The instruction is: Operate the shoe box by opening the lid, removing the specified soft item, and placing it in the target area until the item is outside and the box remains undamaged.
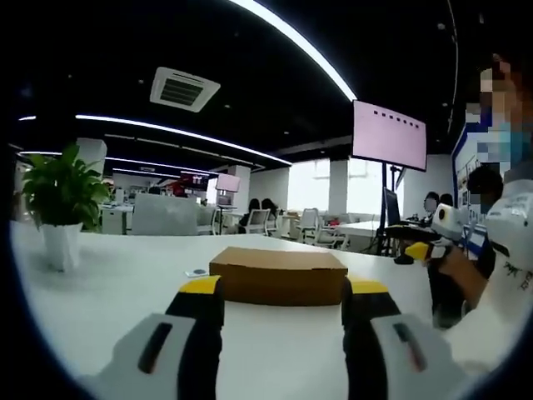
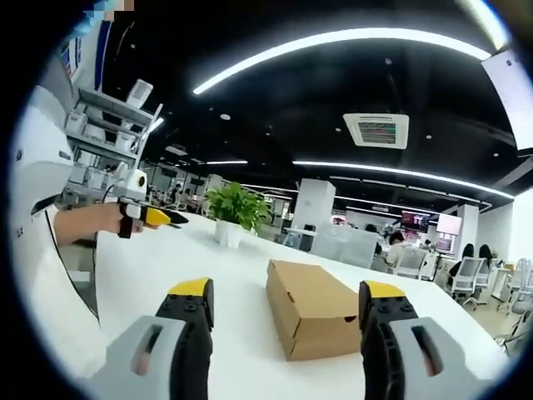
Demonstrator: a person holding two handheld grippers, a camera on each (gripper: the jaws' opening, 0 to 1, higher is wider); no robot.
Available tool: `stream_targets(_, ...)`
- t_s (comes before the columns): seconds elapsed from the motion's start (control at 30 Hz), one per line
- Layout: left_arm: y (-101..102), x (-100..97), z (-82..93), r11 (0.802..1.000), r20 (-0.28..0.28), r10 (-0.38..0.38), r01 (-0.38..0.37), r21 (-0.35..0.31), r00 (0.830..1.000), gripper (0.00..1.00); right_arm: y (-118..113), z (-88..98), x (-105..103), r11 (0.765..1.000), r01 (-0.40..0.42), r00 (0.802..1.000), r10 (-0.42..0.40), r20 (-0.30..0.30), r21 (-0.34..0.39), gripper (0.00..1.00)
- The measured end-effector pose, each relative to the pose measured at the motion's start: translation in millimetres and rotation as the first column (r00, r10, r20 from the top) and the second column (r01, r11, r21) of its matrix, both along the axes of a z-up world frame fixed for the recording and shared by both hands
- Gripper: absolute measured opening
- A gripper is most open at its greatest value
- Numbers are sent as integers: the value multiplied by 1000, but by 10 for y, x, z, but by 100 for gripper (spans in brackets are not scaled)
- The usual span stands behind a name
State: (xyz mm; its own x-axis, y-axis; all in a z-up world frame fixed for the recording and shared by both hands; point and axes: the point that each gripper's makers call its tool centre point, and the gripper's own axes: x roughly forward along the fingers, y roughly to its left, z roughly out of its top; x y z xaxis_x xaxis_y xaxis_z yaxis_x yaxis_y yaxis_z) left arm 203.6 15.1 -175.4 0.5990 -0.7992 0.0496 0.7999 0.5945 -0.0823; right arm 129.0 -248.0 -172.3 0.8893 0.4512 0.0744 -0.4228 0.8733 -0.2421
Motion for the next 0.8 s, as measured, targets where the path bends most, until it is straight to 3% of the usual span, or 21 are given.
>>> stream_targets(0.3,-4,86,73,1000,26,10,-10,8,1000,58,-80,106,0,999,22,1000,-22,11,31,74)
stream_targets(0.37,23,198,136,999,16,41,-40,-16,999,58,-103,132,16,1000,17,999,-18,47,23,73)
stream_targets(0.47,-64,304,256,1000,10,-1,1,-14,1000,59,-187,133,66,998,52,999,-52,14,23,74)
stream_targets(0.57,-157,330,429,999,39,-30,32,-40,999,62,-218,204,109,998,57,998,-57,10,14,74)
stream_targets(0.67,-327,365,557,992,-26,-125,124,-38,992,58,-244,350,183,998,62,998,-62,0,5,74)
stream_targets(0.8,-394,416,720,996,67,-92,93,-10,993,62,-128,401,154,999,17,1000,-16,-10,27,76)
